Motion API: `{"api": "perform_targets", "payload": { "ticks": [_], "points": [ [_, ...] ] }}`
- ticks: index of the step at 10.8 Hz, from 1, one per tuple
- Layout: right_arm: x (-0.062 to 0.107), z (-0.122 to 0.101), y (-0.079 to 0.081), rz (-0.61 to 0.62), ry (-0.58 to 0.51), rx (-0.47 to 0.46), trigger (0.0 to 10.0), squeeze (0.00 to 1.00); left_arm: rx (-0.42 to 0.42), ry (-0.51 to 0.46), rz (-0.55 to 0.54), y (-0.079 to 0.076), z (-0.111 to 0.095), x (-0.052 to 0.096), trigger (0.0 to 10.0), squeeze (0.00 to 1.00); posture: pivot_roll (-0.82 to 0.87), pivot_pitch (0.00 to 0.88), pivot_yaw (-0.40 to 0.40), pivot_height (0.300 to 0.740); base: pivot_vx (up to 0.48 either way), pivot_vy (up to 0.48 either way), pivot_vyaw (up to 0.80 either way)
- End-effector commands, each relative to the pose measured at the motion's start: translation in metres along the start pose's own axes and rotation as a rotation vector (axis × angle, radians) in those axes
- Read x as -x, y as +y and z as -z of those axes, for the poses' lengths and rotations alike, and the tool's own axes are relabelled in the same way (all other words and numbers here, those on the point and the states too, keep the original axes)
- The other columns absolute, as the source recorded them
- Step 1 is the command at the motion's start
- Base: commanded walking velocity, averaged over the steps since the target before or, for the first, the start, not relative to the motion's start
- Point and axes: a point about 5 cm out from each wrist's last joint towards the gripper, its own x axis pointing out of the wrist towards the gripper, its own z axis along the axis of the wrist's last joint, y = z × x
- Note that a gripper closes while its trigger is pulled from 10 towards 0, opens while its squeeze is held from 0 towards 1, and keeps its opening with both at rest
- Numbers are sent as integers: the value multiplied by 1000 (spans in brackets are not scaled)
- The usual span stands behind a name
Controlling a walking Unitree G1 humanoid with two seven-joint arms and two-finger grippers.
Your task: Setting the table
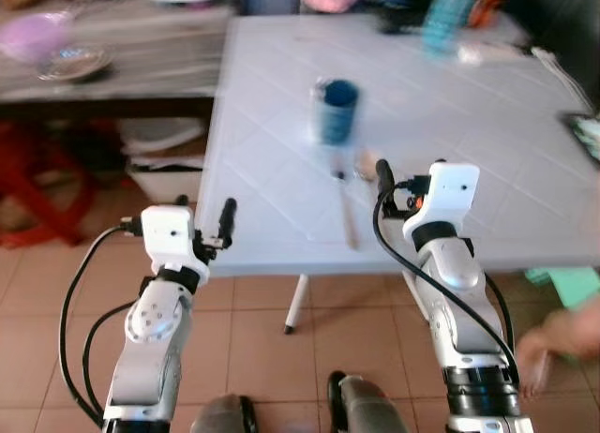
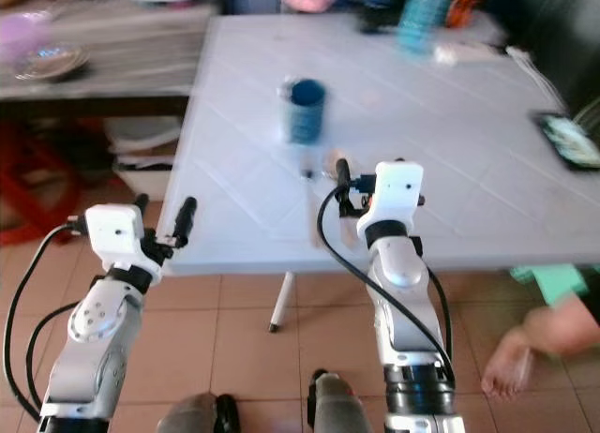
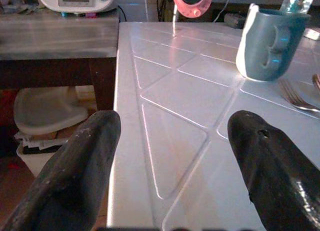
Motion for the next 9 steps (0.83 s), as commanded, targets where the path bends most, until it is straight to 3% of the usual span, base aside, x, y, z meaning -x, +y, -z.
{"api": "perform_targets", "payload": {
  "ticks": [1,6,9],
  "points": [
    [-1,1,6,-17,20,-13,10000,0,-10,14,-11,5,1,5,10000,0,-17,178,52,740,0,0,0],
    [-17,-5,17,-92,55,-33,10000,0,-17,32,-8,5,2,8,10000,0,-9,202,52,740,0,0,0],
    [-24,-7,35,-153,118,-45,10000,0,-1,59,8,3,4,12,10000,0,-3,217,45,740,0,0,0]
  ]
}}
